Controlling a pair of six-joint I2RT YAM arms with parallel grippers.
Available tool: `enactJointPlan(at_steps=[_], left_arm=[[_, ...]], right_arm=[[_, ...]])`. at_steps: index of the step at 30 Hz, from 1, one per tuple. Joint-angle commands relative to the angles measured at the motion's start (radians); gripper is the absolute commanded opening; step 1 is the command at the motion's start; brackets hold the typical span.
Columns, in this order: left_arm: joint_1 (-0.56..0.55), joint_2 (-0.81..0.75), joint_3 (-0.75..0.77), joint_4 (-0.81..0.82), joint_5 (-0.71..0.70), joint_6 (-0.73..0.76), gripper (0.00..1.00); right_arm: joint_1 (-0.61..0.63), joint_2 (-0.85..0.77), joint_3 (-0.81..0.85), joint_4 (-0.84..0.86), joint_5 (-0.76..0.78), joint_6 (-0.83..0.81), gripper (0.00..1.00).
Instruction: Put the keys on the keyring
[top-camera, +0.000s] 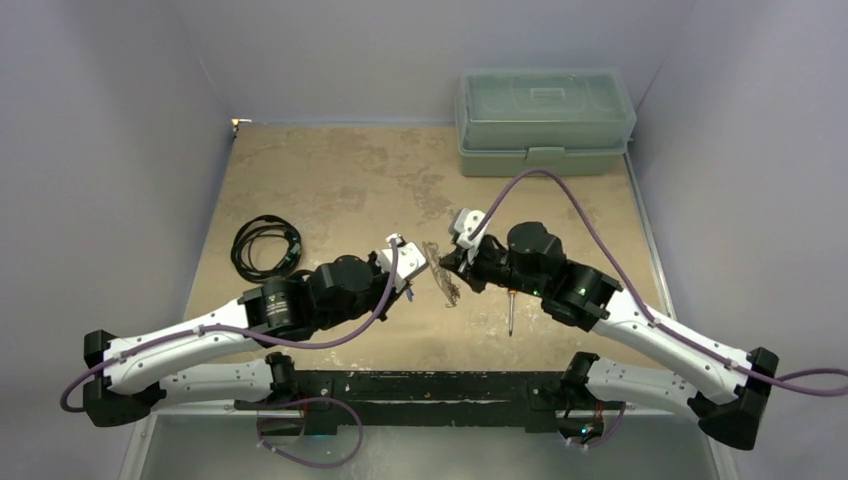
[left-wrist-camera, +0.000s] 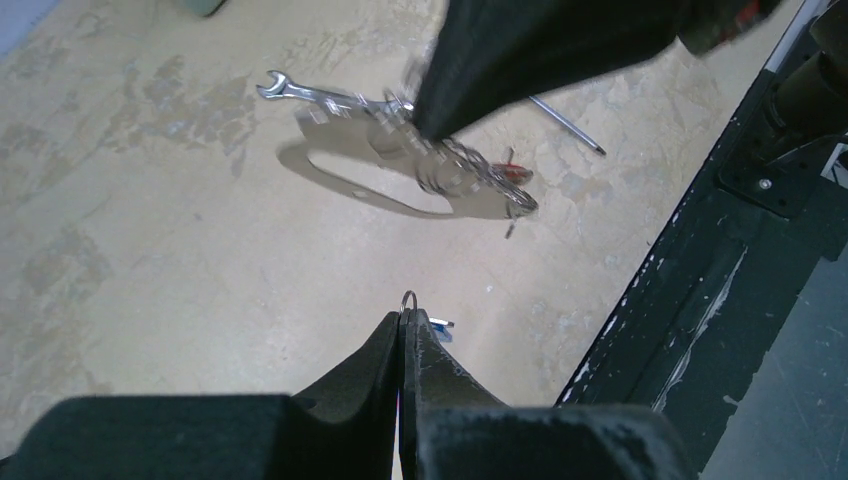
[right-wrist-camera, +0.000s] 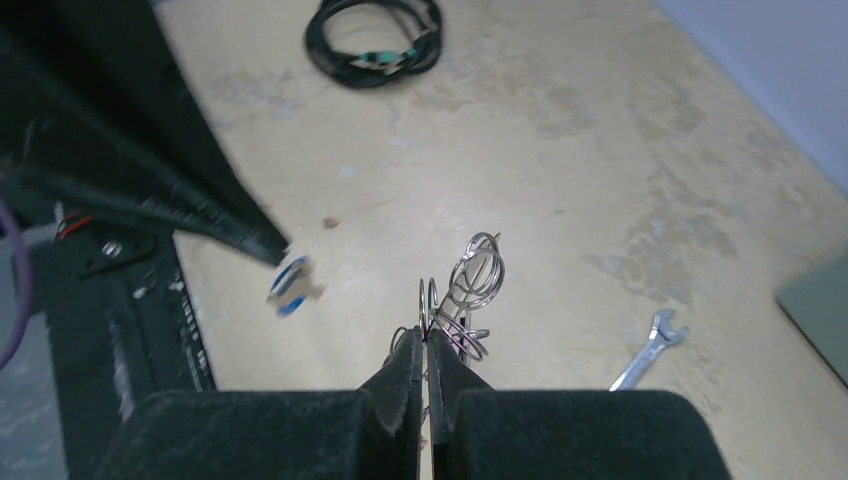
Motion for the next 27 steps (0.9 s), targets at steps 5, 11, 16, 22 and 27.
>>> enactJointPlan(at_steps=[5, 11, 16, 22, 27], left_arm=[[-0.006, -0.104, 0.041, -0.08, -0.009, 0.111, 0.0], [-0.006, -0.121, 0.013, -0.074, 0.069, 0.129, 0.0], [-0.006, -0.124, 0.01, -0.052, 0.125, 0.13, 0.0], [-0.006, -0.099, 0.011, -0.045, 0.177, 0.136, 0.0], [-0.008, -0.088, 0.01, -0.049, 0.208, 0.148, 0.0]], right_arm=[[0.143, -0.01, 0.014, 0.026, -0.028, -0.148, 0.0], [0.198, -0.031, -0.029, 0.062, 0.054, -0.206, 0.0], [0.254, 0.001, -0.014, 0.029, 0.127, -0.253, 0.0], [0.264, 0.023, -0.003, -0.014, 0.103, -0.285, 0.0], [0.264, 0.018, 0.015, -0.074, 0.056, -0.293, 0.0]])
